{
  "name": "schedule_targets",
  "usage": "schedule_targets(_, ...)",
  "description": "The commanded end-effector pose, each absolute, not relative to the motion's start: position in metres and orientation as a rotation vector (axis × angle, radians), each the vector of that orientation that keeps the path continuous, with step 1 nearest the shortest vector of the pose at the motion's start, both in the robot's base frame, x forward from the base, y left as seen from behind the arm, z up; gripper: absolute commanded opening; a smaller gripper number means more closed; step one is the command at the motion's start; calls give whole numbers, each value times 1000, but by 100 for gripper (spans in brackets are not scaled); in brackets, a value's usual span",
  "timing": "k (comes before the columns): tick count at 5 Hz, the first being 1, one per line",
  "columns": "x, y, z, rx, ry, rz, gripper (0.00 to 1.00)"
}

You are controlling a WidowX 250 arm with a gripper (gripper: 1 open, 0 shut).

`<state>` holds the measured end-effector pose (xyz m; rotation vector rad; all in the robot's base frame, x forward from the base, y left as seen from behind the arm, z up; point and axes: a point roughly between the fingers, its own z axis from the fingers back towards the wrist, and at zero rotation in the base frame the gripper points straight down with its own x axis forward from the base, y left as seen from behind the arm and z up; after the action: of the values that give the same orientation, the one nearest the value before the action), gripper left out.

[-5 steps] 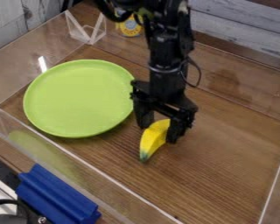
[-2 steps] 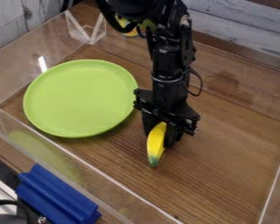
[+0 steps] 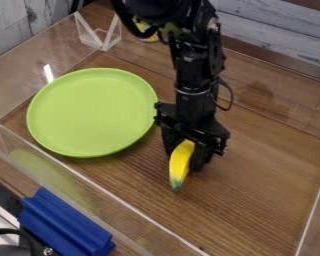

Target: Put the banana in the green plate

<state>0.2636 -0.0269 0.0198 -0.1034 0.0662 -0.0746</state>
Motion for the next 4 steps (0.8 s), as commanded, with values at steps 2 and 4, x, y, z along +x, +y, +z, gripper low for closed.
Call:
schedule_targets(2, 269, -26, 25, -108, 43, -68, 0)
schedule_targets(4, 269, -23, 25, -112, 47, -56, 0)
